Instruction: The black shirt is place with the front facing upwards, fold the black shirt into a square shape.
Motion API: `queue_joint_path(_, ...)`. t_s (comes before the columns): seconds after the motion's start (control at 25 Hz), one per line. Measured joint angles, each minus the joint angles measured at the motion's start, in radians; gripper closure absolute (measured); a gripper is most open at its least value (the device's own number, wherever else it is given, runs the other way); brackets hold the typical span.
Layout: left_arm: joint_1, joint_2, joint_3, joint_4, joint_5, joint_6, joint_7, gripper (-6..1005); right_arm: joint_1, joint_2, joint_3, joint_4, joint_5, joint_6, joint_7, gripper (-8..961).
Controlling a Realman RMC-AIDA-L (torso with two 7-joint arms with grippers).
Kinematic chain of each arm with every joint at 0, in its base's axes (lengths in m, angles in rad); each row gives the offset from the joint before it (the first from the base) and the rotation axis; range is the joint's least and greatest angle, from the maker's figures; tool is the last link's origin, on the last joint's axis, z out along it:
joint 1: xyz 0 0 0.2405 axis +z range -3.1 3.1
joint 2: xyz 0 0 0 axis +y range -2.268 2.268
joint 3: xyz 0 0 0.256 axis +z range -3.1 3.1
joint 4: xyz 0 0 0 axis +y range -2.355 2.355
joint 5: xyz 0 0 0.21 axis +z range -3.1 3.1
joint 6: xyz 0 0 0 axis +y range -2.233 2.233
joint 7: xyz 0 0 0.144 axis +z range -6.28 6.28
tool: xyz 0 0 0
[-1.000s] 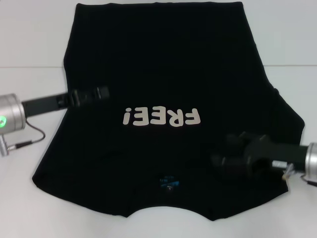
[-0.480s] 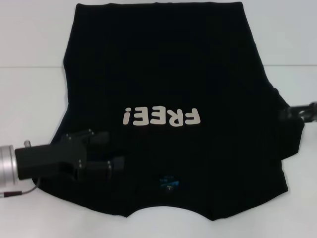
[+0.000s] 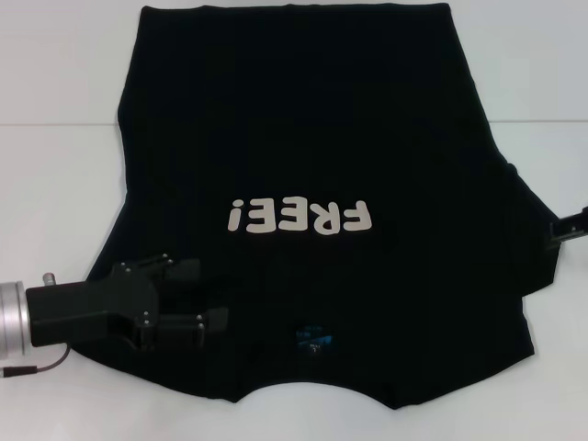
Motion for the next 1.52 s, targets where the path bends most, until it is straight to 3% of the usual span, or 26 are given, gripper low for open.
queue_joint_path(0.56,-0.007,0.000,0.000,-0.001,0.000,-0.006,-0.001,60,0.041,0.000,-0.002,0.157,0.003,0.125,-0.005,30)
queue_joint_path(1.16,-0.010,0.000,0.000,-0.001,-0.001,-0.010,-0.003,65,0.053,0.018,-0.047,0.182,0.001,0.200,-0.006,31)
queue_joint_path(1.52,-0.009,0.003,0.000,-0.001,-0.001,-0.009,-0.005,68,0.053,0.020,-0.066,0.182,-0.002,0.215,0.000,370)
